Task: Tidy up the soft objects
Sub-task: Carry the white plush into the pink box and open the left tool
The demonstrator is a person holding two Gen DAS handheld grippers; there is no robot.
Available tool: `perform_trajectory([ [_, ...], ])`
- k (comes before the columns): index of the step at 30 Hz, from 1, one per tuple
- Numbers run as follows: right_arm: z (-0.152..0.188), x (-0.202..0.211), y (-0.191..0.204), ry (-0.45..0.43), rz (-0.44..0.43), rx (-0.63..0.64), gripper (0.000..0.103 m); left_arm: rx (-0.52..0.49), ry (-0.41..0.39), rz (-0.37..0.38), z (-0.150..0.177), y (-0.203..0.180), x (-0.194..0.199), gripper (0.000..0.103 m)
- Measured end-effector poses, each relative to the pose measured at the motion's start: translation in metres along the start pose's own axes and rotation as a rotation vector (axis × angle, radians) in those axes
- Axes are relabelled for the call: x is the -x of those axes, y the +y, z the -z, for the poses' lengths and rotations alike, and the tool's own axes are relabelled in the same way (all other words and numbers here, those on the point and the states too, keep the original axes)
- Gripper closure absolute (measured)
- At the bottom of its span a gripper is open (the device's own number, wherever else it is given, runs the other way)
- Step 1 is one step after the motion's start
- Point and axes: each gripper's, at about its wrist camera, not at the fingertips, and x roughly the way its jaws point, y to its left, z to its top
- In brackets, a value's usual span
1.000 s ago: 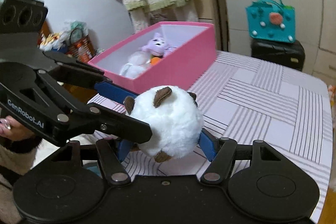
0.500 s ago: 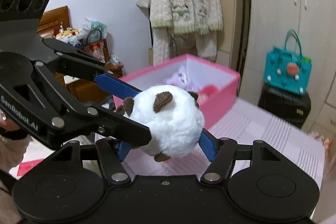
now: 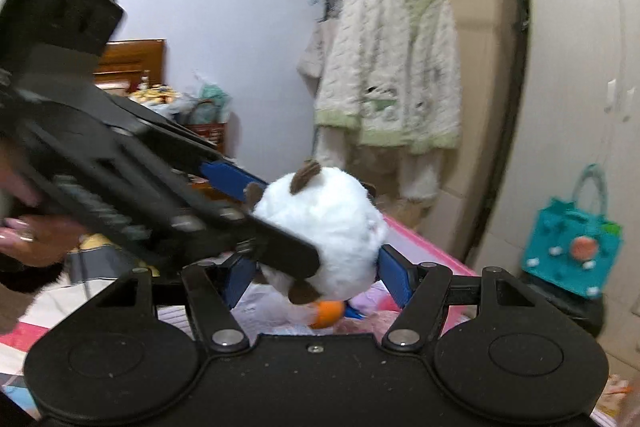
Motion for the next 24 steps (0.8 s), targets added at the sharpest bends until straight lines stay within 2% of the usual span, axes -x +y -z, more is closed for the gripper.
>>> perform_trajectory([
  [2,-0.004,-0.014,-0.010,0.020,-0.010,-0.013,0.031,0.048,0.021,-0.016,-0.001,0.018,-0.016,0.041],
  [5,-0.002,-0.037,-0.021,0.055,-0.026,-0.022,0.033,0.146,0.071,0.034,0.000,0.046,-0.038,0.041],
  [10,0.008,-0.070,-0.045,0.115,-0.065,-0.070,0.034,0.191,0.126,0.021,0.004,0.069,-0.073,0.041],
  [16,0.025,-0.102,-0.059,0.209,-0.104,-0.056,0.034,0.222,0.223,0.005,0.017,0.082,-0.111,0.041],
  [20,0.032,-0.114,-0.057,0.258,-0.092,-0.017,0.034,0.229,0.277,-0.011,0.023,0.088,-0.131,0.041],
  [24,0.034,-0.117,-0.049,0.285,-0.011,0.033,0.034,0.239,0.316,-0.016,0.027,0.091,-0.141,0.043],
])
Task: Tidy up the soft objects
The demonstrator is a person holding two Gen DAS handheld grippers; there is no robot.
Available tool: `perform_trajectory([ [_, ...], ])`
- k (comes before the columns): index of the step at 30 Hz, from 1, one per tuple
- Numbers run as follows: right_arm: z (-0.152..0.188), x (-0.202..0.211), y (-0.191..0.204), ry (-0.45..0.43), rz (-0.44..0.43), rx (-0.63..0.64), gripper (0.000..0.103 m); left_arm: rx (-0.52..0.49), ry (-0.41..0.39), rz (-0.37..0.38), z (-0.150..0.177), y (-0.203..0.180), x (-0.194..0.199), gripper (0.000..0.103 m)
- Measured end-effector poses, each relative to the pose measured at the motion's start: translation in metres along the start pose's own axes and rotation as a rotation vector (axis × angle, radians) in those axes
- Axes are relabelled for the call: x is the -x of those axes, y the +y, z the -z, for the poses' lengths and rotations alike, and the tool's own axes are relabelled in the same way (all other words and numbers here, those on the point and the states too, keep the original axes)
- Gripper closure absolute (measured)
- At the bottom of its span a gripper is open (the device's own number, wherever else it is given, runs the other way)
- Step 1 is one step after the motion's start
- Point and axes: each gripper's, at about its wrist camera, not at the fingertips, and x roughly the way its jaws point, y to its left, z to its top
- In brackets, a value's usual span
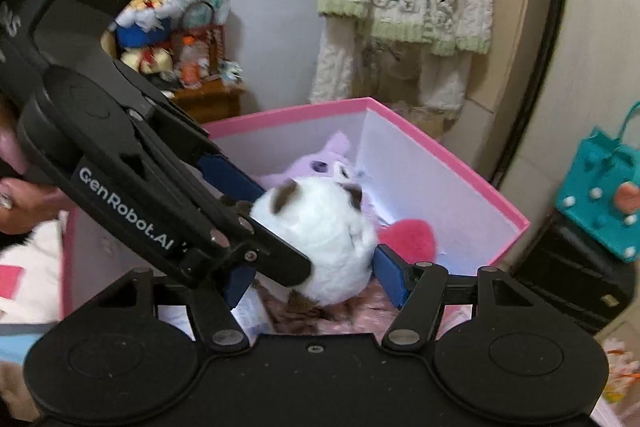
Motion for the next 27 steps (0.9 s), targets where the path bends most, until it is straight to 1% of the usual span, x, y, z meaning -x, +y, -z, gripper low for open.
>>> perform_trajectory([
  [2,0.002,0.003,0.009,0.003,0.086,0.032,0.033,0.016,0.000,-0.015,0.000,0.001,-0.001,0.043],
  [3,0.000,0.004,0.010,0.002,0.114,0.043,0.033,0.022,-0.011,-0.034,0.000,0.001,0.000,0.042],
  [5,0.003,0.015,0.015,-0.007,0.128,0.043,0.032,0.013,-0.042,-0.064,0.003,0.000,0.008,0.041],
  [8,0.006,0.032,0.017,-0.027,0.133,0.006,0.032,0.000,-0.072,-0.070,0.007,0.001,0.018,0.040],
  [11,0.009,0.047,0.014,-0.041,0.154,-0.069,0.031,0.003,-0.073,-0.075,0.015,-0.001,0.026,0.038],
  [13,0.011,0.058,0.007,-0.030,0.187,-0.156,0.031,0.001,-0.069,-0.087,0.019,-0.002,0.031,0.037],
  [14,0.011,0.064,0.004,-0.035,0.184,-0.190,0.031,-0.002,-0.062,-0.098,0.020,-0.003,0.032,0.037],
  [17,0.015,0.079,-0.008,-0.027,0.186,-0.285,0.031,-0.005,-0.047,-0.136,0.020,-0.006,0.038,0.029],
  [18,0.017,0.083,-0.010,-0.013,0.194,-0.316,0.030,-0.017,-0.047,-0.141,0.021,-0.009,0.042,0.024],
  [19,0.020,0.088,-0.012,0.001,0.200,-0.337,0.027,-0.025,-0.048,-0.143,0.022,-0.011,0.047,0.020],
  [21,0.022,0.094,-0.013,0.029,0.213,-0.357,0.024,-0.043,-0.043,-0.140,0.025,-0.017,0.056,0.019],
  [23,0.024,0.103,-0.017,0.053,0.232,-0.393,0.024,-0.070,-0.037,-0.142,0.027,-0.023,0.065,0.015],
  [24,0.024,0.108,-0.020,0.062,0.239,-0.421,0.023,-0.087,-0.035,-0.152,0.029,-0.028,0.070,0.012],
  [25,0.024,0.111,-0.023,0.075,0.241,-0.440,0.018,-0.095,-0.033,-0.160,0.029,-0.031,0.074,0.009],
  [26,0.025,0.115,-0.024,0.087,0.246,-0.456,0.016,-0.099,-0.031,-0.167,0.029,-0.034,0.077,0.008],
  [27,0.024,0.119,-0.025,0.096,0.257,-0.466,0.013,-0.100,-0.029,-0.176,0.029,-0.038,0.081,0.004],
])
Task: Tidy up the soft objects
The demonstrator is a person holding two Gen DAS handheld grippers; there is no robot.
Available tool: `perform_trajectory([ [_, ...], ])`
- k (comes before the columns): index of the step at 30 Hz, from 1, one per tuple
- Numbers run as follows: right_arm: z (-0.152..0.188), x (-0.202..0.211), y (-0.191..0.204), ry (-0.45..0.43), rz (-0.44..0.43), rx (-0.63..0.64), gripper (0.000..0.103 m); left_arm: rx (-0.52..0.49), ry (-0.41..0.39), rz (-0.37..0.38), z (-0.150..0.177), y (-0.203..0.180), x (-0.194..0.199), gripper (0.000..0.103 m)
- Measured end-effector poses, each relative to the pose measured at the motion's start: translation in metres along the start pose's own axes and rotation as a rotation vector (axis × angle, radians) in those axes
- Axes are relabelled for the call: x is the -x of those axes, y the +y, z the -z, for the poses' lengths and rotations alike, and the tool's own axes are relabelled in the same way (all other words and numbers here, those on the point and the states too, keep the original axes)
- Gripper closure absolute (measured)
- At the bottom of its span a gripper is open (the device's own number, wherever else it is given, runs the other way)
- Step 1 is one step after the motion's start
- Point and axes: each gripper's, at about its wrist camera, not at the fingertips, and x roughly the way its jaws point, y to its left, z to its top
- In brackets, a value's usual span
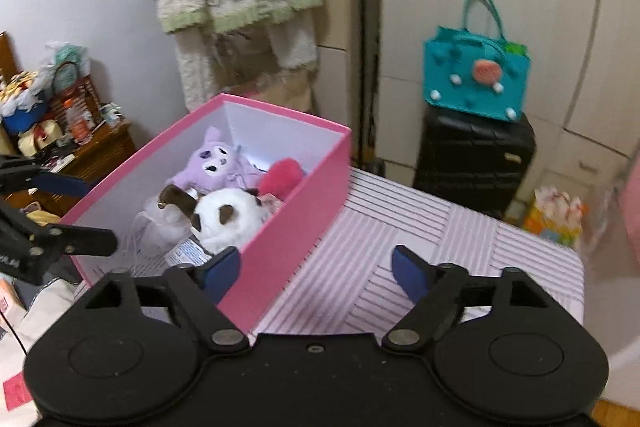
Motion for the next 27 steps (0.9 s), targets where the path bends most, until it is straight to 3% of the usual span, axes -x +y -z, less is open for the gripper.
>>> perform_trajectory([
  [5,0.010,0.027,0.007,-0.015,0.140,-0.003,0.009,0.020,0.053,-0.034,-0.001,-0.008,0.018,0.000],
  [9,0.026,0.058,0.012,-0.099,0.126,0.009,0.009,0.009,0.038,0.007,0.005,-0.017,0.035,0.000],
  [15,0.054,0.098,0.024,-0.203,0.150,-0.041,0.009,0.023,0.047,-0.051,0.015,-0.030,0.052,0.000],
  [21,0.080,0.118,0.037,-0.209,0.196,-0.096,0.009,0.056,0.020,-0.034,0.038,-0.041,0.062,0.000],
  [24,0.089,0.125,0.043,-0.217,0.217,-0.105,0.009,0.012,-0.024,-0.077,0.049,-0.053,0.069,0.000],
  [27,0.097,0.132,0.042,-0.227,0.179,-0.176,0.009,-0.037,-0.062,-0.110,0.057,-0.066,0.074,0.000],
])
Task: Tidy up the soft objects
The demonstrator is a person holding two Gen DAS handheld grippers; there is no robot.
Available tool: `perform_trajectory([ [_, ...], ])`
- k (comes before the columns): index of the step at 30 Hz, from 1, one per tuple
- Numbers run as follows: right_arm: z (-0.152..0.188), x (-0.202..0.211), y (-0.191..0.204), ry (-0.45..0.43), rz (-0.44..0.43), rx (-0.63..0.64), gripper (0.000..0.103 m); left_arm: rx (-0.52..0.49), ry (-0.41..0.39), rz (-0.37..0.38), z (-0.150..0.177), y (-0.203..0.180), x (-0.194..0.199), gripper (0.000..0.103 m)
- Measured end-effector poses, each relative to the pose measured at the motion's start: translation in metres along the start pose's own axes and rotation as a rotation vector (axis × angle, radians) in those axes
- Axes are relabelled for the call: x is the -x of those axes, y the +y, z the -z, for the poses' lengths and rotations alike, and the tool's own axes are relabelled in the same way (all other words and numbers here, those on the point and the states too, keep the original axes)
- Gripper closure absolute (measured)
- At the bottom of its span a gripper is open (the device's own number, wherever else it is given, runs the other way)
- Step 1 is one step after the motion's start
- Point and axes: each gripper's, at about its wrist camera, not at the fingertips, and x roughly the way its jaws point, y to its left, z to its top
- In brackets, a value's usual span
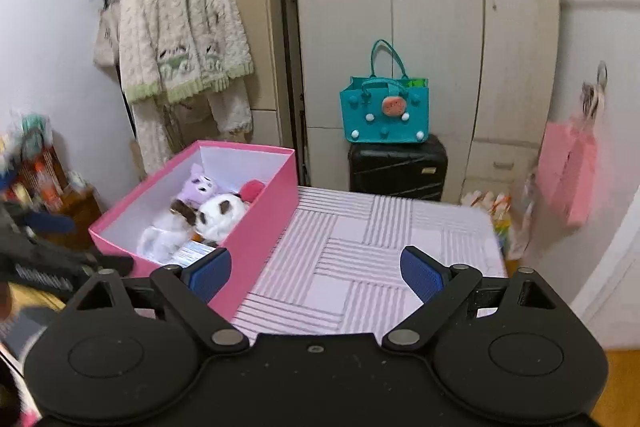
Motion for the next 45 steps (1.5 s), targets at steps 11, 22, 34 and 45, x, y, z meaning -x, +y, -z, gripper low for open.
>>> perform_trajectory([
  [11,0.026,0.016,0.002,-0.011,0.056,-0.015,0.009,-0.027,-0.018,0.038,0.013,-0.022,0.008,0.000],
  [22,0.040,0.020,0.007,-0.010,0.066,0.016,0.009,-0.038,-0.025,0.039,0.028,-0.031,0.014,0.000],
  [34,0.059,0.032,0.013,-0.071,0.098,0.059,0.009,-0.008,-0.086,0.027,0.045,-0.032,0.022,0.000],
  [45,0.065,0.037,0.003,-0.118,0.145,0.040,0.009,-0.009,-0.147,0.004,0.052,-0.035,0.015,0.000],
])
